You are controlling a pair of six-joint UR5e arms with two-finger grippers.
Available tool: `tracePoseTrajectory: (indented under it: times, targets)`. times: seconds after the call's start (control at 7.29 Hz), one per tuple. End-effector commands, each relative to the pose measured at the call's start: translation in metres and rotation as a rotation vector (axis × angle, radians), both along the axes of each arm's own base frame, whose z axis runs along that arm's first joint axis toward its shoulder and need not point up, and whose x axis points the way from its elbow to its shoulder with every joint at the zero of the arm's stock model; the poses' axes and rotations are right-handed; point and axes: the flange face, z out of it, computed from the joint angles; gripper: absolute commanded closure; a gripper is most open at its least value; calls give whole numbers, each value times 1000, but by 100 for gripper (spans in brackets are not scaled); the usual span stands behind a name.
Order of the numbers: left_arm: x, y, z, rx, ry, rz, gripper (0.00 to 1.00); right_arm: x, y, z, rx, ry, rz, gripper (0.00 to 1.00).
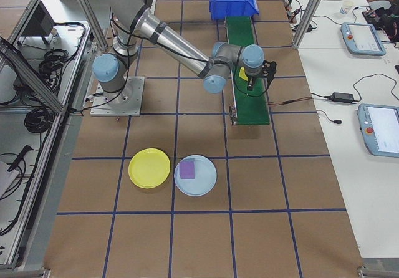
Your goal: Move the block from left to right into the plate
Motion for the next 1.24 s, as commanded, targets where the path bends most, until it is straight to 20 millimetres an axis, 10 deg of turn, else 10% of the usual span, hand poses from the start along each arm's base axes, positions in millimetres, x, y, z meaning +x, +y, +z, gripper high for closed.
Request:
tracePoseTrajectory:
  times: [0.0,1.1]
  targets:
    - [0,0,0,1,0,0,0,0,-2,-7,20,-13,-24,0]
    - [6,8,13,-20,-21,48,0,-10,-7,-37,28,69,-35,0]
